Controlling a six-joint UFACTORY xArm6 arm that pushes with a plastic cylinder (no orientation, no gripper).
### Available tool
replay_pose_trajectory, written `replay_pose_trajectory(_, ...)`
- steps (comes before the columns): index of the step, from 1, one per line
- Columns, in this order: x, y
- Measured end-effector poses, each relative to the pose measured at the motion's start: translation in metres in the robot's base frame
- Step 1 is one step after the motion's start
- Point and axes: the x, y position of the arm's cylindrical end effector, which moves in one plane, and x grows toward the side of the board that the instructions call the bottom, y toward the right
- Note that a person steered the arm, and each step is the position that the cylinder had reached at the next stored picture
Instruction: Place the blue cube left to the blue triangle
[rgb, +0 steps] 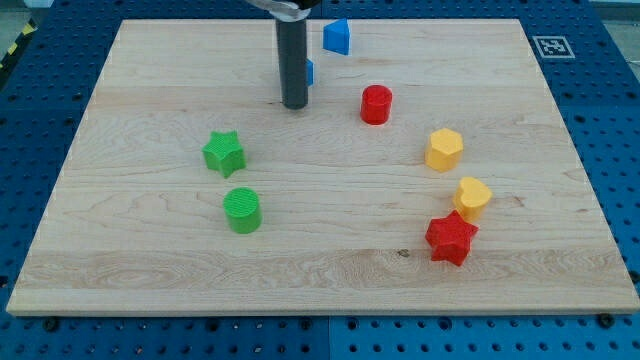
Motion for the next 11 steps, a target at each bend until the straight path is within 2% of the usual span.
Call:
replay_pose_trajectory(2, -0.005, 0.001)
replay_pose_trajectory(5, -0.071, 0.001)
replay_pose_trajectory(9, -0.097, 0.001)
replay_pose_trajectory(11, 0.01, 0.033)
